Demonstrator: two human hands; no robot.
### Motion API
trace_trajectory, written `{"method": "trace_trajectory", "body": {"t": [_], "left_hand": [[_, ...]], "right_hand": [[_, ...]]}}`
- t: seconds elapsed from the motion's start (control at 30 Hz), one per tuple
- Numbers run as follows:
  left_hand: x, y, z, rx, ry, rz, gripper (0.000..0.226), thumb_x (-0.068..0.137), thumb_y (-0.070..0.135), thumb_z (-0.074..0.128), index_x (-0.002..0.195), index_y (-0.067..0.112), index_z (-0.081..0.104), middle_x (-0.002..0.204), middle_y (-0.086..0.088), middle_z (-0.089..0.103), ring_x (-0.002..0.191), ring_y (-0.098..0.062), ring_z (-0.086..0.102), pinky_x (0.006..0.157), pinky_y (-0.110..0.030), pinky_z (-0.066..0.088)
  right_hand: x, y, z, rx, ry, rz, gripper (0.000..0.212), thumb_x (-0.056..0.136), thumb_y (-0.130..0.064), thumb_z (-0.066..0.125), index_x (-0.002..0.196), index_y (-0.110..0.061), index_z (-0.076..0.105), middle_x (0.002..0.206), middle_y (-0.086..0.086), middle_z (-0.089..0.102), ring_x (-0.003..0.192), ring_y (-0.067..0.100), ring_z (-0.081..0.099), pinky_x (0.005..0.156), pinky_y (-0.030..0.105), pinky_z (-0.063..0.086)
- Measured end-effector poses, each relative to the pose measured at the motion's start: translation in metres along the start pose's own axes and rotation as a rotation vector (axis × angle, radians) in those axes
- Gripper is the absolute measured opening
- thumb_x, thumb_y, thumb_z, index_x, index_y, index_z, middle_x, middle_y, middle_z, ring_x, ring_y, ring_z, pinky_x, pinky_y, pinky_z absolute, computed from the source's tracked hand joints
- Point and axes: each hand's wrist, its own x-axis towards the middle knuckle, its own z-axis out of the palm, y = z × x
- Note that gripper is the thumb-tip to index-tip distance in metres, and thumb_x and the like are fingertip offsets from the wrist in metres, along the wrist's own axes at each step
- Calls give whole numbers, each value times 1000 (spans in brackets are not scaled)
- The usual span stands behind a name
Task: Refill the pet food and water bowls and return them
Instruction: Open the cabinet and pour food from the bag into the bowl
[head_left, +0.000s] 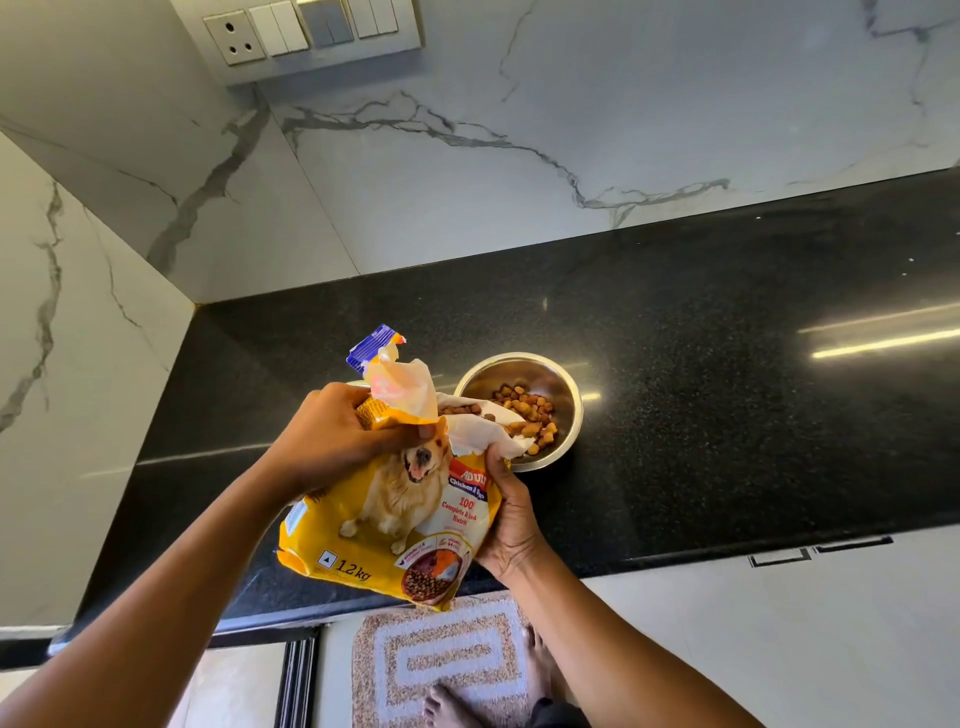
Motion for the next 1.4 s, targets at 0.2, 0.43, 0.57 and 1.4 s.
{"method": "trace_trajectory", "body": {"t": [0.2, 0.43, 0.57, 1.4], "left_hand": [[3, 1, -3, -1, -12, -25, 55, 53, 76, 73, 94, 39, 70, 88, 12, 79, 78, -6, 77, 73, -29, 63], [4, 7, -2, 37, -26, -57, 63, 60, 68, 72, 108, 28, 72, 97, 4, 78, 85, -16, 77, 82, -38, 64], [5, 11, -2, 45, -44, -71, 67, 59, 67, 72, 111, 25, 71, 99, 2, 77, 88, -17, 77, 85, -41, 64], [14, 13, -4, 64, -81, -57, 57, 57, 71, 70, 102, 36, 66, 96, 7, 76, 85, -14, 75, 72, -27, 60]], "right_hand": [[2, 1, 2, -21, 6, -10, 89, 67, -54, 94, 139, -11, 64, 132, 23, 67, 119, 40, 66, 101, 57, 54], [3, 7, -1, 7, 3, 8, 72, 79, -59, 84, 135, -15, 72, 134, 19, 70, 121, 36, 68, 102, 53, 57], [4, 9, -3, 30, -10, 9, 72, 79, -59, 84, 135, -14, 71, 134, 19, 69, 121, 37, 67, 102, 54, 56], [9, 11, -3, 27, 9, -14, 87, 80, -61, 81, 148, -11, 57, 141, 22, 60, 128, 41, 58, 118, 63, 34]]}}
